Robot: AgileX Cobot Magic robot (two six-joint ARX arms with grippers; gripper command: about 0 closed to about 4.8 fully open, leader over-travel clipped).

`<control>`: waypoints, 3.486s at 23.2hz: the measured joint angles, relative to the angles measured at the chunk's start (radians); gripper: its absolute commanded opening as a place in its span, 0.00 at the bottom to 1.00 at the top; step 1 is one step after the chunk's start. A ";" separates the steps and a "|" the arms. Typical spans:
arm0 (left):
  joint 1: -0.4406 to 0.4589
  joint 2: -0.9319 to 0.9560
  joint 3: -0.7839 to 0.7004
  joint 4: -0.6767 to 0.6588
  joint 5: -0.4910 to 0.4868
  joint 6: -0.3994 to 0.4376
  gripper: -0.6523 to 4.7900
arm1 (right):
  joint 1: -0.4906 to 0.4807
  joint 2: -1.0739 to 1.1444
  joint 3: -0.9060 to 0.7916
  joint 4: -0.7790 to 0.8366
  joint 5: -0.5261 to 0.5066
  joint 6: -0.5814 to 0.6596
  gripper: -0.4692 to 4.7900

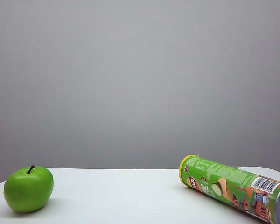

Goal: Pick up the green bucket of chips from the desk, place it near the apple, and finally stand it up.

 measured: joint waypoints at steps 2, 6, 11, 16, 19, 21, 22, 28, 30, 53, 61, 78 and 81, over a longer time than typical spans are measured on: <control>0.000 0.000 0.000 0.000 0.000 0.000 0.11 | 0.000 0.000 0.000 0.000 0.000 0.000 0.08; 0.000 0.000 0.000 0.000 0.000 0.000 0.12 | 0.000 0.000 0.000 0.000 0.004 0.000 0.08; 0.000 0.001 0.000 -0.002 0.061 -0.002 0.12 | 0.000 0.000 0.000 0.000 0.004 0.000 0.08; 0.000 0.001 0.001 -0.003 0.157 -0.098 0.11 | 0.001 0.000 0.000 0.004 -0.004 0.025 0.08; 0.000 0.003 0.027 -0.019 0.208 -0.225 0.11 | 0.001 0.000 0.002 0.024 -0.005 0.042 0.08; 0.000 0.003 0.080 -0.023 0.251 -0.281 0.11 | 0.001 0.000 0.012 0.034 -0.002 0.046 0.08; 0.000 0.003 0.116 -0.019 0.264 -0.298 0.11 | 0.001 0.001 0.029 0.047 0.004 0.047 0.08; 0.000 0.273 0.476 -0.135 0.280 -0.304 0.11 | 0.001 0.051 0.187 0.108 0.064 0.080 0.08; 0.000 0.381 0.565 -0.190 0.330 -0.268 0.11 | 0.001 0.106 0.241 0.124 0.076 0.082 0.08; -0.060 1.079 1.123 -0.757 0.411 0.089 0.94 | 0.003 1.225 1.017 -0.196 -0.382 -0.079 0.32; -0.122 1.147 1.124 -0.783 0.352 -0.039 0.94 | 0.034 1.419 1.060 -0.359 -0.461 -0.217 1.00; -0.253 1.162 1.144 -0.730 0.546 0.087 1.00 | 0.142 1.950 1.500 -0.838 -0.311 -0.400 1.00; -0.249 1.165 1.144 -0.718 0.546 0.186 1.00 | 0.173 1.983 1.500 -0.837 -0.310 -0.405 1.00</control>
